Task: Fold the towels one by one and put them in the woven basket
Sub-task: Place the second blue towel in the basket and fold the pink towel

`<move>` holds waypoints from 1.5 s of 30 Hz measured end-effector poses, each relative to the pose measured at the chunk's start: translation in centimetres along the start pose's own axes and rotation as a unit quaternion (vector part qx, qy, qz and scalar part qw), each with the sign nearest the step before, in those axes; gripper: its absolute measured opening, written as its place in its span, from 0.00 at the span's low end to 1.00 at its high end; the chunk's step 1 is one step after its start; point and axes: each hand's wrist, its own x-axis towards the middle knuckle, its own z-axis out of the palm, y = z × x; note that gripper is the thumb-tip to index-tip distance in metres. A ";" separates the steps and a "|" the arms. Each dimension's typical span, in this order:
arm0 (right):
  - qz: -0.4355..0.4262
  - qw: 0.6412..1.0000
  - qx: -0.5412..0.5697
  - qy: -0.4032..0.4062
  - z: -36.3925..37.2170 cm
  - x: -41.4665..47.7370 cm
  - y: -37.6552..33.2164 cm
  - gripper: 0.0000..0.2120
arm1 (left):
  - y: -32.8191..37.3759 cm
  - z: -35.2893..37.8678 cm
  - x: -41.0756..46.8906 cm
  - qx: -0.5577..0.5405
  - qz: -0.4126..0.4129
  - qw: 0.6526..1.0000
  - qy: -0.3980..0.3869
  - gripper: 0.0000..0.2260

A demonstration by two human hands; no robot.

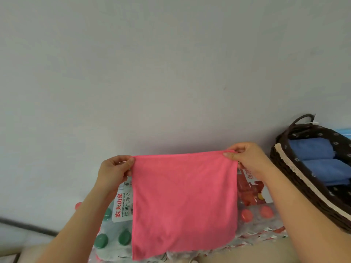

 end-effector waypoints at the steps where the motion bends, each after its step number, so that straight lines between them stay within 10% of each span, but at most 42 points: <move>1: 0.014 1.000 0.009 0.002 0.1 0.9 0.2 0.05 | -0.1 0.4 0.3 0.000 0.001 1.000 0.015 0.03; 7: 0.104 0.993 0.040 0.036 2.4 4.3 2.8 0.08 | -2.3 1.9 1.5 0.070 -0.002 0.993 0.093 0.03; 16: -0.044 0.944 -0.309 0.109 4.5 6.0 3.9 0.09 | -4.0 2.8 3.1 0.214 -0.018 0.964 0.158 0.06; 25: -0.031 0.931 -0.346 0.113 5.0 6.7 4.4 0.17 | -3.3 3.7 3.2 0.279 -0.014 0.942 0.185 0.09; 38: 0.063 0.987 0.147 0.002 -0.2 1.9 2.1 0.05 | 0.0 2.9 -1.3 0.018 0.078 0.996 0.044 0.08; 45: -0.086 0.980 0.133 0.123 -3.5 -1.4 -5.1 0.11 | 6.9 4.2 -3.1 -0.037 0.193 0.980 0.026 0.06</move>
